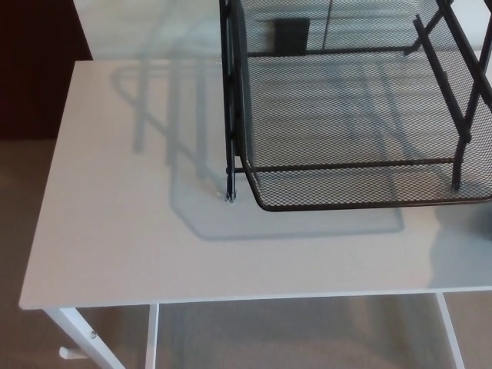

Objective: The robot walks towards a desk on which a file tray is kept in the middle and a cube is kept to its right. The robot lifts the cube using its right hand and places it on the file tray.

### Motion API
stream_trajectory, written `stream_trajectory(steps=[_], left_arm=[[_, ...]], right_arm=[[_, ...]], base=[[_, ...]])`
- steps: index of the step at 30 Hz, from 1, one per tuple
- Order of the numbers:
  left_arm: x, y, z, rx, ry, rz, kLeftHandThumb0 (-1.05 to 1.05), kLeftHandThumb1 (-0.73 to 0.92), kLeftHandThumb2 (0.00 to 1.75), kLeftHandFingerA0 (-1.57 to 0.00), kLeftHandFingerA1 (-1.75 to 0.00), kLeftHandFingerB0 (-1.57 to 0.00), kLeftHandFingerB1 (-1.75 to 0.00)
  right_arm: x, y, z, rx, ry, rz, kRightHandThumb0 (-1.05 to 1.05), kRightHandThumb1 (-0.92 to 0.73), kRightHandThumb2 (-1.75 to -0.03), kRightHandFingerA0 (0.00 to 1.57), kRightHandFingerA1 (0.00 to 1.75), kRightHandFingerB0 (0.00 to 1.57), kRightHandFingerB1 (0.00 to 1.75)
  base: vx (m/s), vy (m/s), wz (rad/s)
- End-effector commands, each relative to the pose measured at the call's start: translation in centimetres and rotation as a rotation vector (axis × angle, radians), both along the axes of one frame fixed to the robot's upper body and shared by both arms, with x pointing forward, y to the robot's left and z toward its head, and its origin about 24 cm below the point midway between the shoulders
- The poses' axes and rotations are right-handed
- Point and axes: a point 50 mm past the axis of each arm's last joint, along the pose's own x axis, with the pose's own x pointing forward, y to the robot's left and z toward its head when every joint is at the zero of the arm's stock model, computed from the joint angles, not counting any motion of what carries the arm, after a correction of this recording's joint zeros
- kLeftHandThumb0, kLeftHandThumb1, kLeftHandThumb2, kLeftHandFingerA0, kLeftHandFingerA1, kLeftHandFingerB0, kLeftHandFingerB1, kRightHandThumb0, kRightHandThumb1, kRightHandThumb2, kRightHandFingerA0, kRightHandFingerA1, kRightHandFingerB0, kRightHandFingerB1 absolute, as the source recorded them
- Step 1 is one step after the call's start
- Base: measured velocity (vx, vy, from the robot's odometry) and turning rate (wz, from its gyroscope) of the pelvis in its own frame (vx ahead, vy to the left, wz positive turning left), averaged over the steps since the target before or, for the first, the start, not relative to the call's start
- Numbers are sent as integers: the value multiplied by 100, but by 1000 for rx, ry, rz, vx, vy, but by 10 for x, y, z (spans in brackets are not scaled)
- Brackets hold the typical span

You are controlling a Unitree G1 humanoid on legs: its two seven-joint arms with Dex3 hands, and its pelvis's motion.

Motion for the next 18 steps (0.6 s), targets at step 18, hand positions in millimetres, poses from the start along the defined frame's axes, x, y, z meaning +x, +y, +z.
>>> stream_trajectory(steps=[18], left_arm=[[-3,9,8,68,31,-52,-59,87,66,-35,-39,-27,-33]], right_arm=[[-30,-55,53,4,-447,80,-14,-76,-63,84,144,78,101]], base=[[0,0,0]])
